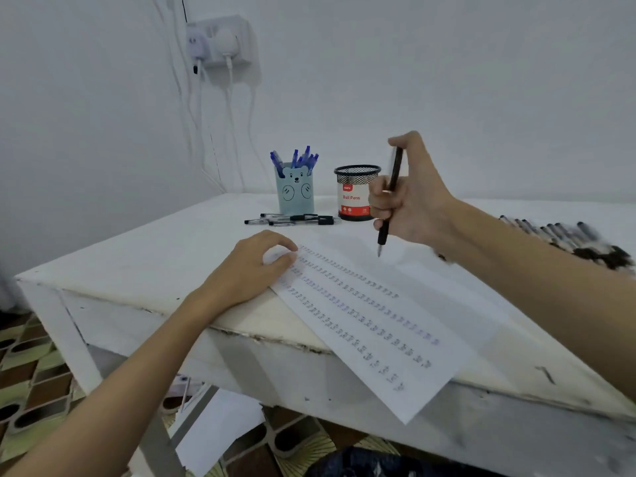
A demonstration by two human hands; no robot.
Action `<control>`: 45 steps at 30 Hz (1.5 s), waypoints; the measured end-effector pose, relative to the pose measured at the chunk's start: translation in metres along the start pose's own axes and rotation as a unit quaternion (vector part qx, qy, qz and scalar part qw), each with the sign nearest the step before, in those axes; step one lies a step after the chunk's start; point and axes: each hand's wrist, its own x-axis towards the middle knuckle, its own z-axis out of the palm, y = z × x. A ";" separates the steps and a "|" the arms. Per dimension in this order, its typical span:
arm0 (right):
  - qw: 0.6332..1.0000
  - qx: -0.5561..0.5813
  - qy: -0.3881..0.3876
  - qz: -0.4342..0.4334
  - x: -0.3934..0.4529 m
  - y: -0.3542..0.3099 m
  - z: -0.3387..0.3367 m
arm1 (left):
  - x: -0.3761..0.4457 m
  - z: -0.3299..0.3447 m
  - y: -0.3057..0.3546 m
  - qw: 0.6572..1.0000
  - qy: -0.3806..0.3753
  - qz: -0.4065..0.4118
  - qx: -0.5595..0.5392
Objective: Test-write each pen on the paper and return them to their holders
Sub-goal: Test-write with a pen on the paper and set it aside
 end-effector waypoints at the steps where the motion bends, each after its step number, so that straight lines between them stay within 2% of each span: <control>1: 1.000 0.016 -0.005 0.003 -0.003 0.001 -0.003 | -0.001 0.000 0.003 1.000 -0.006 -0.007 -0.014; 6: 0.999 0.010 0.010 -0.044 -0.014 0.011 -0.022 | -0.002 0.009 0.026 0.997 -0.078 -0.004 -0.026; 8: 1.000 -0.004 -0.021 -0.016 -0.018 0.016 -0.032 | 0.002 0.014 0.034 0.995 -0.095 -0.001 -0.018; 12: 0.991 -0.100 -0.070 0.060 -0.024 0.027 -0.045 | 0.017 0.022 0.041 0.994 -0.110 -0.001 0.015; 14: 0.988 -0.140 -0.053 0.032 -0.025 0.031 -0.045 | 0.024 0.026 0.042 0.993 -0.118 0.000 0.022; 16: 0.976 -0.215 -0.010 -0.034 -0.023 0.037 -0.043 | 0.028 0.033 0.039 0.993 -0.114 0.011 0.018; 19: 0.955 -0.283 0.022 -0.086 -0.024 0.048 -0.040 | 0.027 0.039 0.035 0.996 -0.077 0.037 0.005; 23: 0.957 -0.278 0.001 -0.087 -0.028 0.056 -0.032 | 0.027 0.042 0.031 0.997 -0.063 0.048 -0.002; 28: 0.924 -0.345 0.026 -0.162 -0.024 0.067 -0.026 | 0.027 0.044 0.029 0.997 -0.057 0.050 0.000; 31: 0.917 -0.347 0.034 -0.191 -0.023 0.069 -0.027 | 0.027 0.045 0.027 0.997 -0.057 0.052 0.006; 40: 0.916 -0.354 0.009 -0.191 -0.022 0.071 -0.026 | 0.026 0.045 0.028 0.997 -0.058 0.047 0.004; 45: 0.913 -0.353 0.023 -0.200 -0.022 0.070 -0.026 | 0.026 0.044 0.027 0.997 -0.061 0.048 0.001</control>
